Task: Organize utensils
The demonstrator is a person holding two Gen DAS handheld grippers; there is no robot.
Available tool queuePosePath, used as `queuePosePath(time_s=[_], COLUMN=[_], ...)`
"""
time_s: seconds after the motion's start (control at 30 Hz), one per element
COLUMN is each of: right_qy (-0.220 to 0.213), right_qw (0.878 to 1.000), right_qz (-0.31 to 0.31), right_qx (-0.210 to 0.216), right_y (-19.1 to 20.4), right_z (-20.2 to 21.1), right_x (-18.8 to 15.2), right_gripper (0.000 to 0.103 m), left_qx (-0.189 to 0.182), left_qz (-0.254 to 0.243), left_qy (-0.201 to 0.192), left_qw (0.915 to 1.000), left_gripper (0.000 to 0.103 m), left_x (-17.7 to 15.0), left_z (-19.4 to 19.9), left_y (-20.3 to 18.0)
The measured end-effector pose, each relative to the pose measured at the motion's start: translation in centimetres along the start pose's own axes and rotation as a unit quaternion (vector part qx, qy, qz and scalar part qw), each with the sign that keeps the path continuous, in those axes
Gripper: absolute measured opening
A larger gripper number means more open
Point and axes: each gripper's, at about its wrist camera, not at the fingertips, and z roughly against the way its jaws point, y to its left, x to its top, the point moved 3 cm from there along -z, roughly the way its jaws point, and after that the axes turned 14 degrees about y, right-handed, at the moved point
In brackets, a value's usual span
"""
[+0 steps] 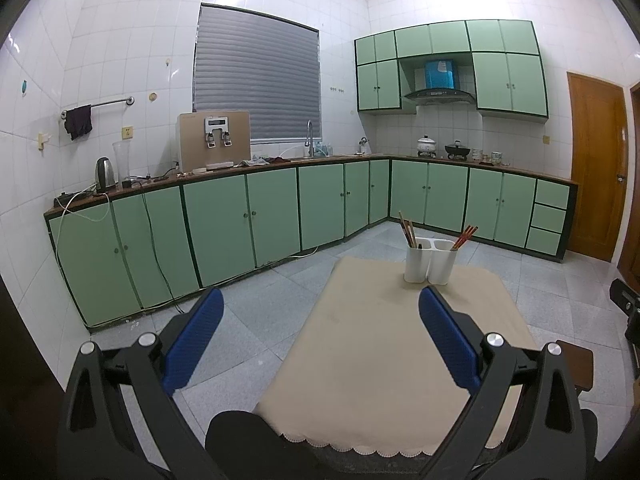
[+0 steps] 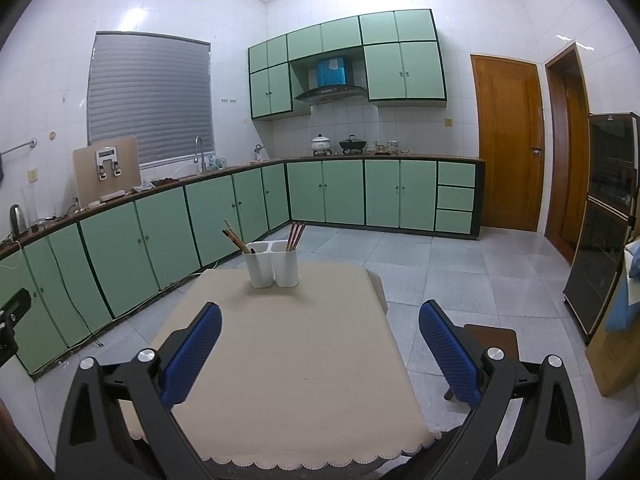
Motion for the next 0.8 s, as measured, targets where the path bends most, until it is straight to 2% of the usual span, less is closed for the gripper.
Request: queuePosePath(time_s=[0.8], right_qy=[-0.001], right_qw=[1.000], right_qz=[-0.001], right_qx=[0.001], right_y=[-0.22], right_z=[0.06], right_x=[-0.12], right_gripper=[0.097], left_qx=[-0.001], left_qz=[0.000], left_qy=[-0.001], left_qw=[1.0000], left_gripper=[0.095], left_x=[0.31], left_z=[0.17], left_y=[0.11])
